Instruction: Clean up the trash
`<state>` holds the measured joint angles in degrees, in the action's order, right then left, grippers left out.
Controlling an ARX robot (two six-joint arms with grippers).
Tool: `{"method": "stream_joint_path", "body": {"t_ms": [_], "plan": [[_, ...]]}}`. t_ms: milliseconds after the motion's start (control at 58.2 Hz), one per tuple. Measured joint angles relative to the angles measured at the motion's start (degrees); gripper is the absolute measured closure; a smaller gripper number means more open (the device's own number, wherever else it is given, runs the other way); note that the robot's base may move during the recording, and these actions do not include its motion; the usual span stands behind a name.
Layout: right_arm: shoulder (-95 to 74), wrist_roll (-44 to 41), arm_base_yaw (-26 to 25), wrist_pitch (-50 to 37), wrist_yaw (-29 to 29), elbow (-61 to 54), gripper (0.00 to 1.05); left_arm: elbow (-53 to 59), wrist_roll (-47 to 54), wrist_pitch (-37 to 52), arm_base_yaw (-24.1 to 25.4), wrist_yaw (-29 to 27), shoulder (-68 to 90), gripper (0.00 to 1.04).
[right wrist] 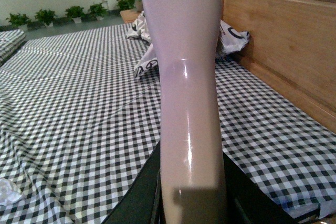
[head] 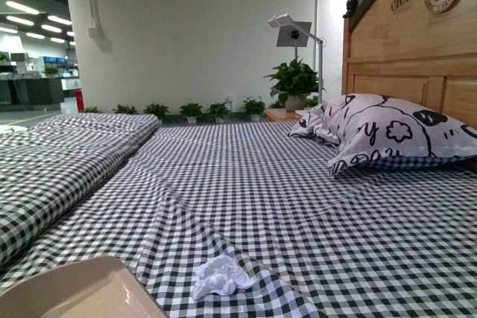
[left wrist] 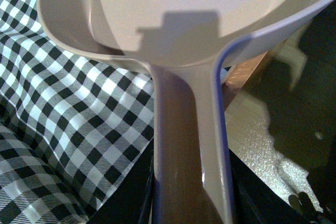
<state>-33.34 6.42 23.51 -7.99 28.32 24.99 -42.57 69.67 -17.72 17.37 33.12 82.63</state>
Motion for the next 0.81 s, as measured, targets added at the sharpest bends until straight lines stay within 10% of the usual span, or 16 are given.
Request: {"method": "stream_joint_path", "body": {"t_ms": [327, 481, 808], "plan": [[0.0, 0.0, 0.0, 0.02, -0.02, 0.0, 0.85, 0.0, 0.74, -0.59, -0.07, -0.39, 0.0, 0.77], [-5.92, 1.05, -1.84, 17.11, -8.72, 6.19, 0.85, 0.0, 0.77, -0.59, -0.07, -0.5, -0.02, 0.77], [-38.51, -2.73, -2.16, 3.56, -17.9, 16.33, 0.85, 0.0, 0.83, -0.66, -0.07, -0.5, 0.0, 0.77]]}}
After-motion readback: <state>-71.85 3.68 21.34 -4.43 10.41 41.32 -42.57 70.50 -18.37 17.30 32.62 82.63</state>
